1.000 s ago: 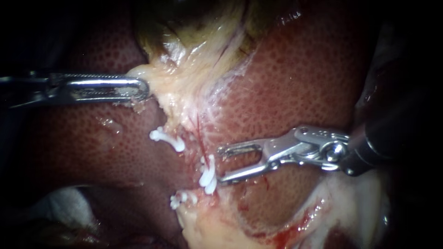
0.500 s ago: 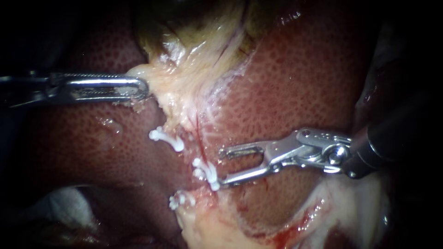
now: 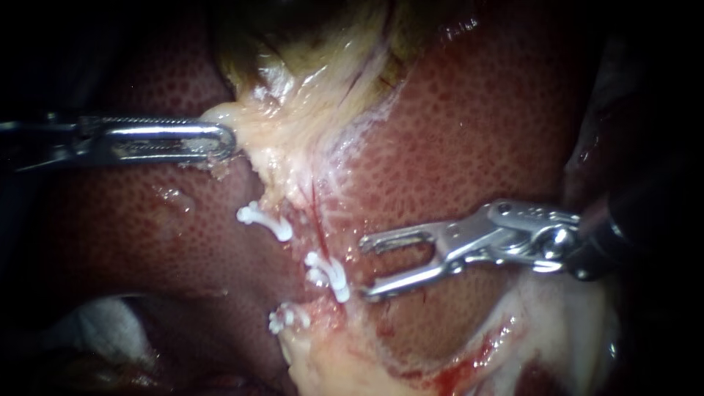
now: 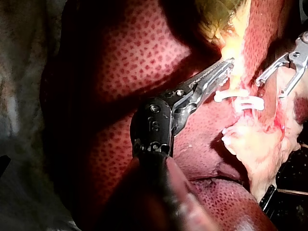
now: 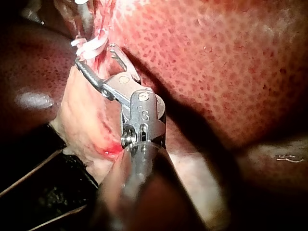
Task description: Going back second clip right tube
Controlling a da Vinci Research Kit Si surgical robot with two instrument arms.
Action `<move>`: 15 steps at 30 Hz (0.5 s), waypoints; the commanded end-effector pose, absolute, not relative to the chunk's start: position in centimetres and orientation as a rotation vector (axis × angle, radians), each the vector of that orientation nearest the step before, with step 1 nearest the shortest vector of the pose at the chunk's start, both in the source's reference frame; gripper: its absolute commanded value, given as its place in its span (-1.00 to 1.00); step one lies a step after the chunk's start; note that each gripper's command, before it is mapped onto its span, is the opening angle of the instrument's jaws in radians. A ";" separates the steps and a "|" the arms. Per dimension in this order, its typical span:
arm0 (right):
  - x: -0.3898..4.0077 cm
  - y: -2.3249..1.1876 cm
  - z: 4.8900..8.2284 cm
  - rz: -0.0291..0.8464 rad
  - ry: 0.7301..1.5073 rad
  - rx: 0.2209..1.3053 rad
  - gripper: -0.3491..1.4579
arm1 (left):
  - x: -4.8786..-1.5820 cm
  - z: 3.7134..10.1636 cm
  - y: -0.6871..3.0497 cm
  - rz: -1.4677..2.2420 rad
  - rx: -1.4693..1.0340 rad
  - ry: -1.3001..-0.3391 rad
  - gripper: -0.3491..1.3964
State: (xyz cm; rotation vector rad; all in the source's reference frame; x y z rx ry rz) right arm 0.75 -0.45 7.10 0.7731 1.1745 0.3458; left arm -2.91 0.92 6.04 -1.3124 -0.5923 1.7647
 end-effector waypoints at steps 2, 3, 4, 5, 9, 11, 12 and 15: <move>0.66 -0.38 6.97 0.326 1.184 0.752 -0.07 | -2.91 6.04 0.92 1.765 -1.313 -0.592 -1.00; 0.62 -0.35 6.90 0.322 1.186 0.744 -0.07 | -2.91 6.05 0.92 1.765 -1.313 -0.592 -1.00; 0.58 -0.31 6.82 0.311 1.191 0.736 -0.07 | -2.91 6.05 0.93 1.765 -1.313 -0.592 -1.00; 0.55 -0.29 6.76 0.307 1.193 0.727 -0.07 | -2.91 6.05 0.93 1.765 -1.313 -0.592 -1.00; 0.44 -0.15 6.53 0.289 1.202 0.687 -0.07 | -2.92 6.06 0.92 1.765 -1.313 -0.591 -1.00; 0.40 -0.08 6.44 0.288 1.203 0.673 -0.07 | -2.91 6.07 0.92 1.765 -1.313 -0.591 -1.00; 0.38 -0.04 6.40 0.287 1.204 0.663 -0.07 | -2.91 6.07 0.92 1.765 -1.313 -0.591 -1.00; 0.34 0.00 6.36 0.292 1.201 0.651 -0.07 | -2.92 6.07 0.91 1.766 -1.313 -0.590 -1.00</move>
